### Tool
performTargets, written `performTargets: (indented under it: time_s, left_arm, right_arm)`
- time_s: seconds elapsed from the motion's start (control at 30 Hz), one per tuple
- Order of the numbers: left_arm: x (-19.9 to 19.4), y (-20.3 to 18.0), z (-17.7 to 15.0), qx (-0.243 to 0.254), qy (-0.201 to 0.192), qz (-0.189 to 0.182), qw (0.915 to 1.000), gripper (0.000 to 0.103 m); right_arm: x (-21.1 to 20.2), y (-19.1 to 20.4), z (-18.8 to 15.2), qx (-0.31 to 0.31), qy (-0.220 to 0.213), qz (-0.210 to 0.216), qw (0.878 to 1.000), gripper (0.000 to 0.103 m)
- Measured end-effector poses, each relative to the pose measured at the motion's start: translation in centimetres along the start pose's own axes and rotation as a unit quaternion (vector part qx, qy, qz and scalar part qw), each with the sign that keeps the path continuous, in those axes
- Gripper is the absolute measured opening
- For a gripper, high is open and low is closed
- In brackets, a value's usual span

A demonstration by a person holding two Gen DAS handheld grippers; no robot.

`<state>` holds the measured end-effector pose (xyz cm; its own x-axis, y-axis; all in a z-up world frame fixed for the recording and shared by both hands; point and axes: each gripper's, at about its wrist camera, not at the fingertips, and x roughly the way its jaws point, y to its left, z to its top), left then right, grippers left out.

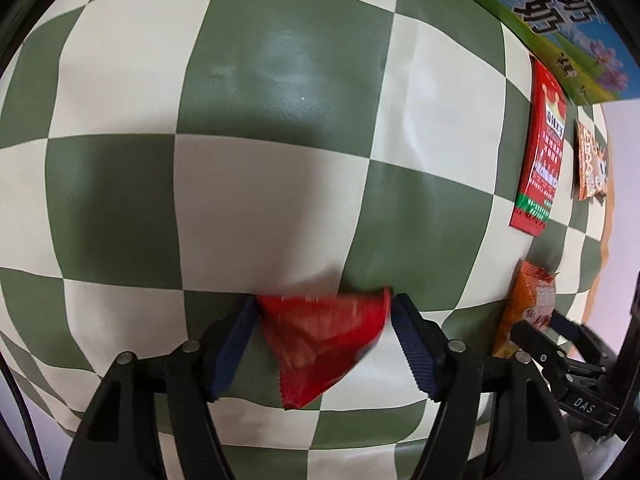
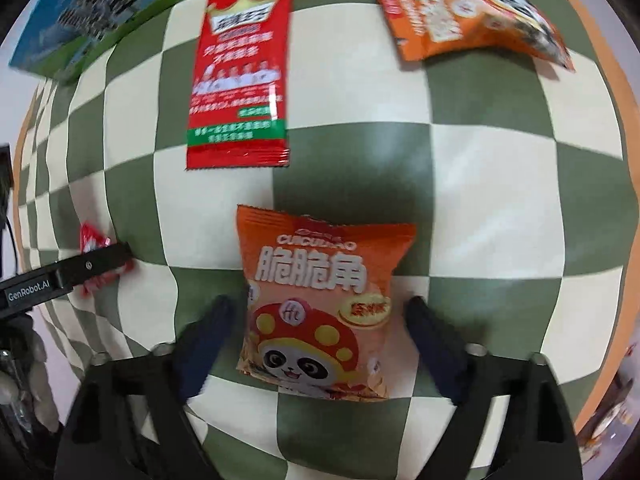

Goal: Organize snacks
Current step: 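Grasp the small red packet with the left tool while the right tool grasps the orange panda chip bag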

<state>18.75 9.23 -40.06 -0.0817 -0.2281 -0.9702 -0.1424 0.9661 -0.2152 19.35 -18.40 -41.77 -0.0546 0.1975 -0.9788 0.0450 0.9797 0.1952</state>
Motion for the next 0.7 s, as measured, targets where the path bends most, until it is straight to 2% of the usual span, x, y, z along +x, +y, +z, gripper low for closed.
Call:
performTargets:
  time_s: [0.1, 0.2, 0.23, 0.27, 0.33, 0.37, 0.4, 0.47, 0.57, 0.7]
  left_arm:
    - [0.1, 0.2, 0.1, 0.0, 0.002, 0.002, 1.0, 0.069]
    - [0.1, -0.3, 0.8, 0.008, -0.002, 0.013, 0.9999, 0.069]
    - [0.0, -0.4, 0.7, 0.011, -0.002, 0.018, 0.9998, 0.067]
    - [0.0, -0.9, 0.8, 0.015, -0.004, 0.024, 0.9996, 0.06]
    - [-0.1, -1.9, 0.6, 0.025, -0.007, 0.034, 0.9991, 0.058]
    - [0.3, -2.9, 1.2, 0.026, -0.008, 0.036, 0.999, 0.057]
    - [0.2, -3.0, 1.0, 0.028, -0.007, 0.034, 0.999, 0.057]
    - [-0.3, -3.0, 0.9, 0.023, -0.005, 0.016, 0.9996, 0.059]
    - [-0.3, -2.1, 1.3, -0.002, 0.008, -0.037, 0.9993, 0.064]
    - [-0.3, -0.8, 1.5, -0.014, 0.027, -0.077, 0.9965, 0.064]
  right_arm:
    - [0.5, -1.0, -0.1, 0.044, 0.018, 0.017, 0.999, 0.092]
    - [0.6, -1.1, -0.1, 0.053, 0.019, 0.02, 0.998, 0.092]
    - [0.5, -1.0, -0.1, 0.05, 0.017, 0.016, 0.998, 0.091]
    - [0.5, -0.7, -0.2, 0.044, 0.014, 0.009, 0.999, 0.091]
    - [1.2, 0.6, -0.4, 0.032, 0.005, 0.0, 0.999, 0.082]
    - [1.2, 1.0, -0.5, 0.026, 0.001, -0.004, 1.0, 0.072]
    - [1.0, 1.2, -0.6, 0.021, -0.006, -0.004, 1.0, 0.068]
    - [0.9, 1.6, -0.7, 0.019, -0.01, -0.005, 1.0, 0.067]
    - [0.8, 1.7, -0.6, 0.027, -0.007, 0.004, 1.0, 0.068]
    - [0.6, 0.4, -0.7, 0.035, -0.001, 0.014, 0.999, 0.07]
